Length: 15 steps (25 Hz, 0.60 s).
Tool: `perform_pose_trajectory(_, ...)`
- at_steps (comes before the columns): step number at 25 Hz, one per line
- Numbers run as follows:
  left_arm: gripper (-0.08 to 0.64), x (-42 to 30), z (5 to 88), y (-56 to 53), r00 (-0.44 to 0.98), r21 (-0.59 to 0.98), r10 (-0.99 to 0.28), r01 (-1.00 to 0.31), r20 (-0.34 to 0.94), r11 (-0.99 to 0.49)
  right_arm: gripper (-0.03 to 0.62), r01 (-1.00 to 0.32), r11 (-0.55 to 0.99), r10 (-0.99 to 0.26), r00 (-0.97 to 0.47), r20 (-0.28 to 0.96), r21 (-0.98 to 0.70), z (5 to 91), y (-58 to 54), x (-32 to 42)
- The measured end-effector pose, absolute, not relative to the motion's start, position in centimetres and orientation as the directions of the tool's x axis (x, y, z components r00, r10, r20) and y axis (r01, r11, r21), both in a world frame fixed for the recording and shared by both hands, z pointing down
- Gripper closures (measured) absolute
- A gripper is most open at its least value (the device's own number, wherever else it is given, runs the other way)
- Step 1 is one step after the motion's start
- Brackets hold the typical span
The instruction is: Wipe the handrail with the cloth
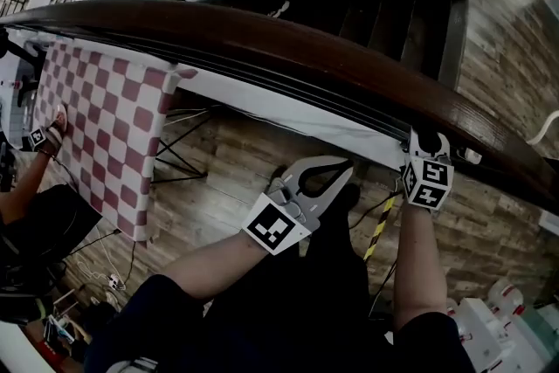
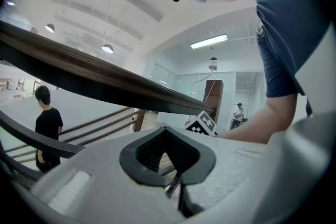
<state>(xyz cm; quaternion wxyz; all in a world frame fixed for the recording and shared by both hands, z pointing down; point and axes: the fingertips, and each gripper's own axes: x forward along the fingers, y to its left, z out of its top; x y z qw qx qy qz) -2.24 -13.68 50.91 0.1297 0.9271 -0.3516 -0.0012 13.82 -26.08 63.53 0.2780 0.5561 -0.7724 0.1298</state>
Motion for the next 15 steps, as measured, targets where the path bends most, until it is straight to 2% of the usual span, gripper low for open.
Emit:
perform_pose_trajectory(11,0.565,-13.2,50.2,-13.6,0.657,0.245,-0.750,-0.742,0.082,-0.624,0.501,-0.813,0.579,-0.687,-0.446,0.574,0.061,63.5,-27.8,-6.5)
perform_pose_trajectory(15,0.565,-17.0,50.7,-13.2,0.611,0.256,-0.785,-0.779,0.105,-0.572,0.500,-0.785,0.618,-0.659,-0.492,0.569,0.037,63.4,-28.7,-12.5)
